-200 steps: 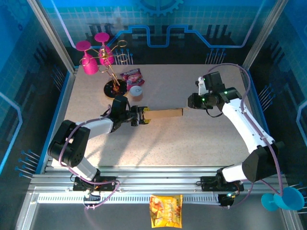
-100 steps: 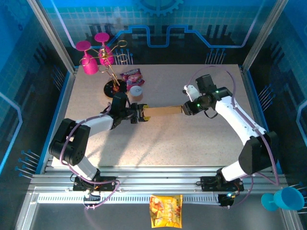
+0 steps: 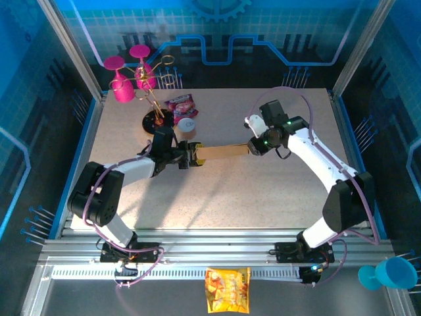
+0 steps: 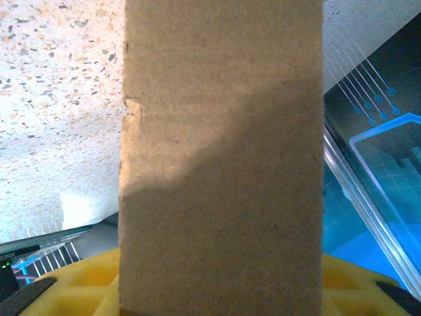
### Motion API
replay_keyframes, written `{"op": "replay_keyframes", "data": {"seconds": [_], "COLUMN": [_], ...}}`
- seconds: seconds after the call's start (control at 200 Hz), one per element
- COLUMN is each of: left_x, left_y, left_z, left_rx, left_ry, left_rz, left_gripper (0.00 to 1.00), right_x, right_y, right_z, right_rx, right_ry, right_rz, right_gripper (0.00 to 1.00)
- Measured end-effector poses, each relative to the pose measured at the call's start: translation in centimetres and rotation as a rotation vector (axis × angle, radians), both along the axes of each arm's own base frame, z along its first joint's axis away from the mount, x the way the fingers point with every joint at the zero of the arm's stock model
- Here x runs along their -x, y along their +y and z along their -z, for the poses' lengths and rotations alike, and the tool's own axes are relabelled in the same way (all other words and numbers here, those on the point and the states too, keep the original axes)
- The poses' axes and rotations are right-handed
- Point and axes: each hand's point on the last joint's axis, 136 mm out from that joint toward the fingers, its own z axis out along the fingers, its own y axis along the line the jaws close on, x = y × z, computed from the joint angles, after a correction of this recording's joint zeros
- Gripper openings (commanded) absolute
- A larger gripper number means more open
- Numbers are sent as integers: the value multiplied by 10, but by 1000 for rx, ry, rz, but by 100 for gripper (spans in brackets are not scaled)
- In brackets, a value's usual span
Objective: Fold the paper box
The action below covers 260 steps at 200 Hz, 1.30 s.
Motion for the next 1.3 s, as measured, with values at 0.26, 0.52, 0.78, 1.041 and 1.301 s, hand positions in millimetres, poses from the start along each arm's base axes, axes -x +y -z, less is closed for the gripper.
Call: {"op": "replay_keyframes", "data": {"seconds": [0.26, 0.52, 0.78, 1.041, 1.301], "left_x": [1, 3, 0, -7, -7], "left_y": [0, 4, 9, 11, 11], "left_z": [1, 2, -1, 0, 0], "left_rx": [-2, -6, 0, 6, 5], "left_ry": [7, 36, 71, 93, 97], "left_rz": [0, -4, -6, -6, -6], "left_gripper": [22, 20, 21, 22, 22], "right_x": [2, 14, -1, -21, -30], "right_y": [-10, -15, -1, 6, 15], "right_z": [-21, 14, -7, -7, -4], "right_rx": [-63, -152, -222, -224, -222], "right_ry": [-149, -164, -275, -273, -257], "right_rz": [-73, -202, -311, -346, -363], "right_gripper": [55, 53, 47, 36, 25]}}
